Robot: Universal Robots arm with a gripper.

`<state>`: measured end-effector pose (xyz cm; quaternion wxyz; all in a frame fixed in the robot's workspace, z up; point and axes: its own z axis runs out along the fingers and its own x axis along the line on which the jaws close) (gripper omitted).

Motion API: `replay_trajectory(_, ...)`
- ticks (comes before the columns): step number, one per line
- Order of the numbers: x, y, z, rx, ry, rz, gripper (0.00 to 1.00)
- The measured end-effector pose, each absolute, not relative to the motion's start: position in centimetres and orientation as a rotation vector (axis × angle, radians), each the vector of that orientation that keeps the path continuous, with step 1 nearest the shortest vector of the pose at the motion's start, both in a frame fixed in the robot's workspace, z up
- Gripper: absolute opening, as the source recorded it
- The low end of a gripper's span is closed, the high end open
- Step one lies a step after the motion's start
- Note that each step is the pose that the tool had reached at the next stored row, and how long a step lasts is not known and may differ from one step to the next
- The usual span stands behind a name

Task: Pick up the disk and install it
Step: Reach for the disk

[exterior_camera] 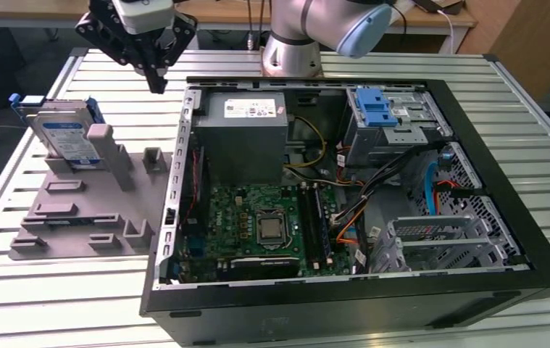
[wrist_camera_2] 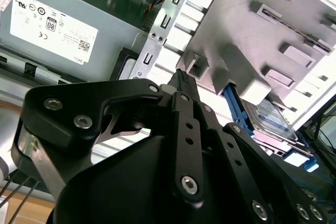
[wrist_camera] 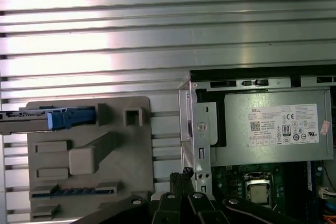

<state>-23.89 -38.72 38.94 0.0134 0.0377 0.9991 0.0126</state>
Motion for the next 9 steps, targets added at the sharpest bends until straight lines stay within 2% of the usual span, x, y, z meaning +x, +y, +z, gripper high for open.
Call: replay_trajectory(9,-24.43,-38.72,38.92,0.118,3.112,0.039,0.11)
